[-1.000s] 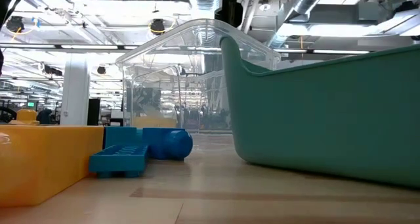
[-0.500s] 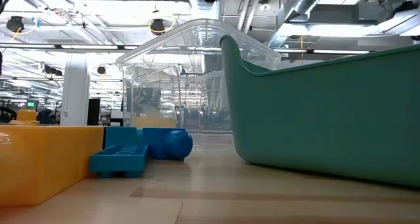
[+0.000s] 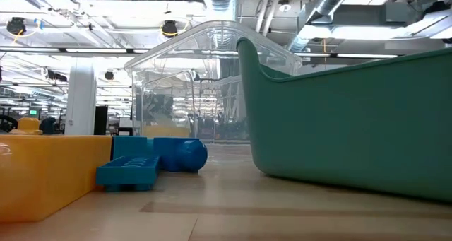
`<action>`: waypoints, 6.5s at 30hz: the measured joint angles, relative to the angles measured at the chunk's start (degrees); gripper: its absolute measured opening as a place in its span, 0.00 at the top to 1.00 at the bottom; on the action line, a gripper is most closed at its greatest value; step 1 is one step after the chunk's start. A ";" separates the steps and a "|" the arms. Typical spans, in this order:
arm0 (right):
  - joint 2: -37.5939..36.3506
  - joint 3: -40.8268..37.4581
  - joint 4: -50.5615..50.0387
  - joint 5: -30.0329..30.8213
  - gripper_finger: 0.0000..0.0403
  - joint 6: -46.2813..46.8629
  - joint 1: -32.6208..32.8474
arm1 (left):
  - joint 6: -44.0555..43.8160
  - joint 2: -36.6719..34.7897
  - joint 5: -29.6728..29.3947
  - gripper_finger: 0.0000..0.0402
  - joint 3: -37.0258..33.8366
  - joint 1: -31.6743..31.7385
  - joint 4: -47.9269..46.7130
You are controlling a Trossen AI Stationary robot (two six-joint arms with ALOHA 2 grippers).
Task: Pick & Place Toys
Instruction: Put the blue game pieces into the transparent bin
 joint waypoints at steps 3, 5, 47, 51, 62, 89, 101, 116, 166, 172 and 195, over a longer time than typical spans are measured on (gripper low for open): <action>0.00 0.00 0.03 0.09 0.37 0.02 0.00 | -1.40 -2.96 0.07 1.00 0.01 -1.53 -4.91; 0.02 0.00 0.03 0.61 0.37 0.02 0.00 | -2.52 -4.69 0.07 1.00 0.01 -2.61 -7.37; 1.07 0.02 0.77 -1.54 0.37 1.46 0.04 | -54.93 19.11 2.18 0.02 0.02 -18.09 -48.40; 1.05 0.02 0.70 -1.97 0.37 1.06 0.04 | -56.84 21.26 1.93 0.06 0.02 -18.65 -48.09; 1.03 0.02 0.71 -1.97 0.37 0.92 0.04 | -57.76 21.27 2.60 0.08 -7.08 -18.81 -40.55; 1.03 0.02 0.88 -1.62 0.37 1.57 0.00 | -63.46 20.63 3.13 0.07 -21.28 -19.29 -21.09; 1.03 0.02 0.90 -1.53 0.37 1.73 -0.59 | -64.32 20.63 -1.52 0.14 -23.47 -19.36 -19.57; 1.03 0.02 0.88 -1.55 0.37 1.55 -1.98 | -55.70 18.21 0.92 0.29 -23.45 -19.40 -18.67; 1.14 0.02 0.86 -1.55 0.37 0.94 -1.95 | -13.55 -4.33 -14.21 0.28 -20.95 5.90 28.98; 1.14 0.02 0.84 -1.55 0.37 0.62 -1.97 | -12.77 -2.17 -14.69 0.28 -15.16 10.34 19.41; 1.20 0.02 0.84 -0.24 0.37 0.02 -1.97 | -17.98 27.40 -9.92 0.28 15.89 8.15 -29.59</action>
